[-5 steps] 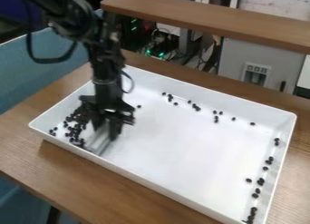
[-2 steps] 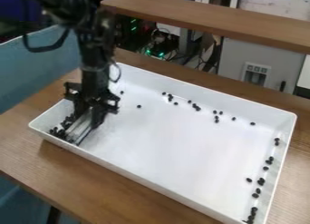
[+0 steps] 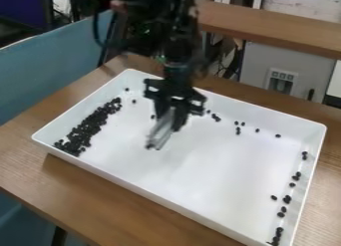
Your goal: Sweep into pile
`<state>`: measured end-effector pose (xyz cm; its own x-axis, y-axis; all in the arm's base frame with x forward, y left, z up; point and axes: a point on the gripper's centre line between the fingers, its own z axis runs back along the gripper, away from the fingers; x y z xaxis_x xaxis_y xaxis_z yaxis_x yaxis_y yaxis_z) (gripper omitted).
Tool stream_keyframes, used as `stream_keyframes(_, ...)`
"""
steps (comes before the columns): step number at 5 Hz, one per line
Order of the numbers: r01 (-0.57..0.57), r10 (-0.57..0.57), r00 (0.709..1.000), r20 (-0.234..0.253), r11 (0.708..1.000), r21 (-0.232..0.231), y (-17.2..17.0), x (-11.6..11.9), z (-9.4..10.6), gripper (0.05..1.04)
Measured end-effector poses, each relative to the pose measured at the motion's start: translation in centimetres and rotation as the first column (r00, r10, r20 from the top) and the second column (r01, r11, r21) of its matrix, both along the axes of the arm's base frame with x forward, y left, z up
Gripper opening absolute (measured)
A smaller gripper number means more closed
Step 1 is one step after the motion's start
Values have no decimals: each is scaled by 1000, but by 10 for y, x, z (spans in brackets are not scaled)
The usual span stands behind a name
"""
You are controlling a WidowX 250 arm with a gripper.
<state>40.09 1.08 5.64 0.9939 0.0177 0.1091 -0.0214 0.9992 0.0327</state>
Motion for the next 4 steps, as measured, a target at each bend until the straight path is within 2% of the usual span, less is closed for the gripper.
stream_keyframes(1,101,-96,994,60,991,-87,-41,23,9,390)
stream_keyframes(2,220,-225,974,-6,959,-180,-94,31,-13,390)
stream_keyframes(3,278,-286,958,-1,933,-230,-143,40,-18,390)
stream_keyframes(4,300,-309,951,0,921,-248,-164,36,-19,390)
